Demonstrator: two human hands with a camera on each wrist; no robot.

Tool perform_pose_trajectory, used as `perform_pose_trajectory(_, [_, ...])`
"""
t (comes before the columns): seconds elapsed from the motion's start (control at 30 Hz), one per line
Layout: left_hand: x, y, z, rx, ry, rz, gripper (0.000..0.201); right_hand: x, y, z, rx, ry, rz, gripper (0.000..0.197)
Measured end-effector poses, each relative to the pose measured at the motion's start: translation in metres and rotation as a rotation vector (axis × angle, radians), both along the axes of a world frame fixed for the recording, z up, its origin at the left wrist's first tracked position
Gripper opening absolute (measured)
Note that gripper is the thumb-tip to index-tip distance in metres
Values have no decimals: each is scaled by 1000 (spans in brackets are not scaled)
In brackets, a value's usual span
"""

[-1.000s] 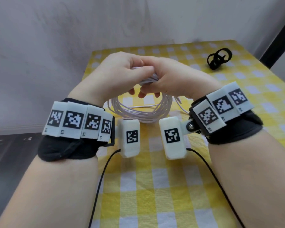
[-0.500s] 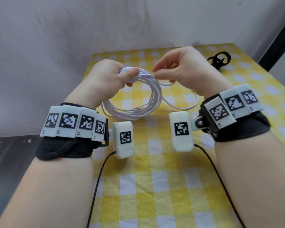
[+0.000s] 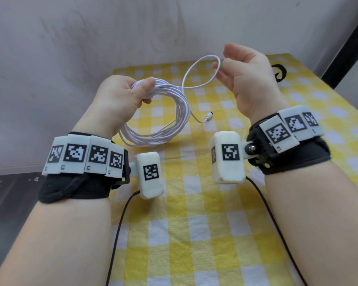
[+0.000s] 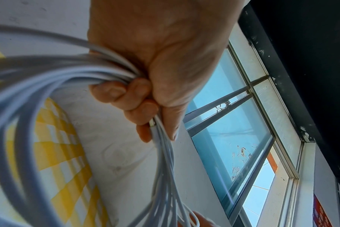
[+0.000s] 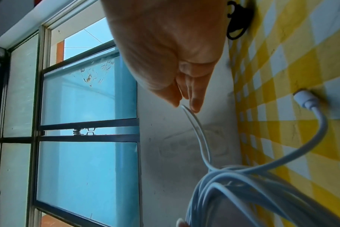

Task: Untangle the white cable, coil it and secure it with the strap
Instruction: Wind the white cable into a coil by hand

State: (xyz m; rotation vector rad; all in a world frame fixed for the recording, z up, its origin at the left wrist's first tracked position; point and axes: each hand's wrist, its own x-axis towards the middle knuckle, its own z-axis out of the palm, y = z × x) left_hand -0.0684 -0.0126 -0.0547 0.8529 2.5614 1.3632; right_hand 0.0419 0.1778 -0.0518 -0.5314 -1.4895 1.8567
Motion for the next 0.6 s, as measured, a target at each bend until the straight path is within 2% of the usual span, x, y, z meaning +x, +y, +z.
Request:
perform_pose_trajectory(0.1, [-1, 0, 0, 22, -12, -28, 43, 1, -2, -2, 145, -148, 68, 37])
perform_pose_trajectory(0.2, [1, 1, -1, -6, -21, -70, 42, 3, -5, -3, 311, -275, 93, 9])
perform_pose_trajectory(0.23, [2, 2, 0, -15, -18, -64, 42, 3, -5, -3, 309, -266, 90, 9])
perform_pose_trajectory(0.4, [-5, 0, -3, 2, 2, 63, 43, 11, -8, 11, -33, 31, 227, 21])
perform_pose_trajectory(0.47, [-8, -3, -3, 5, 12, 127, 43, 13, -11, 15, -100, 56, 279, 36])
perform_pose_trajectory(0.53, [-12, -5, -4, 14, 23, 170, 43, 11, -12, 13, 14, -53, 240, 53])
perform_pose_trajectory(0.6, [-15, -7, -4, 35, 21, 185, 44, 10, -12, 9, 367, -326, 141, 51])
